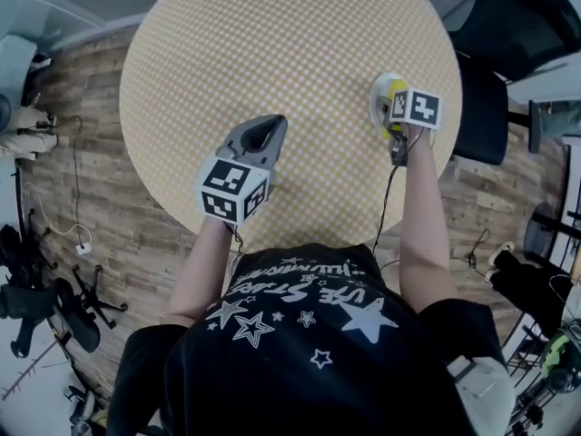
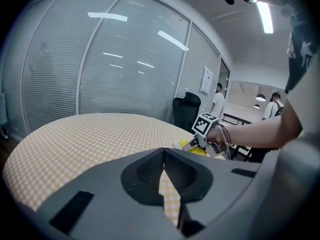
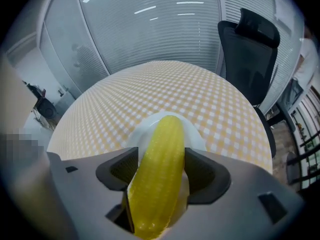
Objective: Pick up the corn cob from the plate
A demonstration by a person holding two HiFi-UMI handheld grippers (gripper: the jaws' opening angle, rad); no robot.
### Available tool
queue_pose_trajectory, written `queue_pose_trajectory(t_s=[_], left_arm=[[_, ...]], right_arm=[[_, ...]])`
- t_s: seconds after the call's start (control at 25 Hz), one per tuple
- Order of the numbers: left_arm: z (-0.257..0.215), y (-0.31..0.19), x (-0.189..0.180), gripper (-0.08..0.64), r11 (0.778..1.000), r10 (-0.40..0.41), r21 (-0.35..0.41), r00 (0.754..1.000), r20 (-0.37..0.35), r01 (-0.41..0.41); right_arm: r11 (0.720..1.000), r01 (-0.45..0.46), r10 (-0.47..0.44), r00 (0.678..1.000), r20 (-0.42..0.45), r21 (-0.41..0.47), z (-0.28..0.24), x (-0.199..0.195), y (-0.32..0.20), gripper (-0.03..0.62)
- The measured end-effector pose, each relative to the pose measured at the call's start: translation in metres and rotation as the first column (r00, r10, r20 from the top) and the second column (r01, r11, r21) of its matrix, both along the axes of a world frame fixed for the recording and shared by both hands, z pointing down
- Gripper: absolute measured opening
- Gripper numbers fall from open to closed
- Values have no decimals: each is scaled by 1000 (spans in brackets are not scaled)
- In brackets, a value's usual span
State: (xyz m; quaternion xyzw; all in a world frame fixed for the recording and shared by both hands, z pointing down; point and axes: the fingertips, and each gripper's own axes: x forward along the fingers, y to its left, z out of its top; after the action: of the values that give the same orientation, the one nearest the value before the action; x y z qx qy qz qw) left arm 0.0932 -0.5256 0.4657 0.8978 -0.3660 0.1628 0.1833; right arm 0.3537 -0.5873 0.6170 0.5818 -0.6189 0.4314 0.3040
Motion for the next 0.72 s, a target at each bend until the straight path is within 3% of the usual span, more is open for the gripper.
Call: queue_pose_trajectory(t_s=[0.2, 0.36, 0.56, 0.72], left_arm=[[0, 3, -4, 6, 1000, 1, -2, 1000, -2, -1], [-1, 7, -1, 6, 1000, 8, 1, 1000, -5, -8], [-4, 12, 5, 6, 1000, 20, 12, 1000, -4, -20], [-10, 14, -6, 6, 1000, 8, 22, 1000, -6, -8]], right_arm=[[995, 72, -78, 993, -83, -73, 4, -3, 1, 290], [993, 93, -100, 991, -93, -77, 4, -4, 2, 273], [993, 105, -110, 988, -108, -53, 3, 0, 1, 261], [995, 99, -96, 989, -109, 18, -14, -2, 0, 259]])
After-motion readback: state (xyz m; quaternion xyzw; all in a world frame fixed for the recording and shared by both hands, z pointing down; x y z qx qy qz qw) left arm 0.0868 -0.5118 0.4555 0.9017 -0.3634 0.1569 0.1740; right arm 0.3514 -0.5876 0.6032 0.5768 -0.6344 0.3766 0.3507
